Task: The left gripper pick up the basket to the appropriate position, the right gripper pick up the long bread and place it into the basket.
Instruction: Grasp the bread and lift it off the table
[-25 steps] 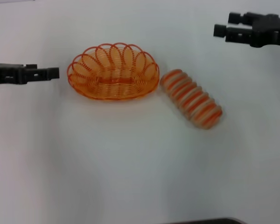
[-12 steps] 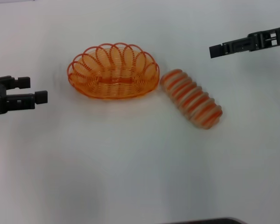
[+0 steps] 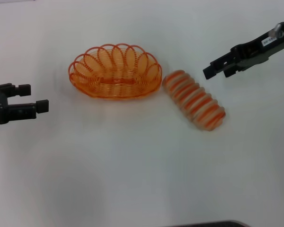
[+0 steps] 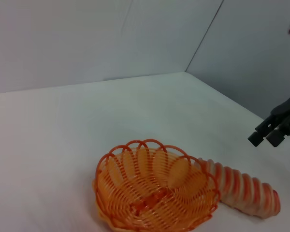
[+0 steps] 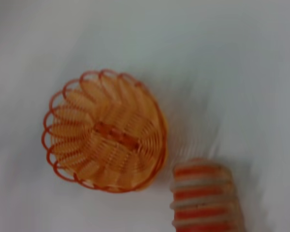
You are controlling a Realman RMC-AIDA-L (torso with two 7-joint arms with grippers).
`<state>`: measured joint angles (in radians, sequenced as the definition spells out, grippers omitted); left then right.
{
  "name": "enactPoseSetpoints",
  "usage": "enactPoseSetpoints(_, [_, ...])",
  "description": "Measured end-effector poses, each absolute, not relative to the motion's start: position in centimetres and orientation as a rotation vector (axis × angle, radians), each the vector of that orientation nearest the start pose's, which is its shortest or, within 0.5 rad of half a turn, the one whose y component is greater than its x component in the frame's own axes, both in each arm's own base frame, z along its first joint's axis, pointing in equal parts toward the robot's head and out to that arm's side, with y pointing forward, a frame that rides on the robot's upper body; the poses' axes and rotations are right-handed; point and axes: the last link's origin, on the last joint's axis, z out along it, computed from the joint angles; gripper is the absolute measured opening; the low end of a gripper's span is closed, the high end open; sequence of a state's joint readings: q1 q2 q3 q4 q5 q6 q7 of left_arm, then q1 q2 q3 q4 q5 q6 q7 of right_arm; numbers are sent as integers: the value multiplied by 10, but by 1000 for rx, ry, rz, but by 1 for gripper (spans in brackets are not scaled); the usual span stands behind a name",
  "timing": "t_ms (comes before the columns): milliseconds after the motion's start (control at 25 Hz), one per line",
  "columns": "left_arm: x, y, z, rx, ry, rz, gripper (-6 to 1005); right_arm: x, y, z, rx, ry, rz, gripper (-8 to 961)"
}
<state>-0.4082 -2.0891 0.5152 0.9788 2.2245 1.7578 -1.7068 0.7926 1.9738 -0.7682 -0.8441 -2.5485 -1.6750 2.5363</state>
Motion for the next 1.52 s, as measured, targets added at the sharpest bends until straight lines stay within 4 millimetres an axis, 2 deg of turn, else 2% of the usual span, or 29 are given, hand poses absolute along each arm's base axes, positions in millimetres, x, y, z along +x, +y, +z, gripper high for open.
enactPoseSetpoints(240, [-302, 291, 57, -2628, -983, -507, 875, 219, 387, 24, -2429, 1664, -341, 835])
enactPoseSetpoints(440, [-302, 291, 59, -2630, -963, -500, 874, 211, 391, 19, -2409, 1630, -420, 842])
enactPoseSetpoints(720, [-299, 294, 59, -2631, -947, -503, 876, 199, 396, 0, -2399, 1568, -556, 856])
enactPoseSetpoints(1040, [-300, 298, 61, -2603, -933, -492, 875, 187, 401, -20, -2370, 1540, -615, 946])
enactPoseSetpoints(1520, [-302, 298, 59, -2609, -921, -472, 874, 179, 398, -39, -2360, 1514, -681, 940])
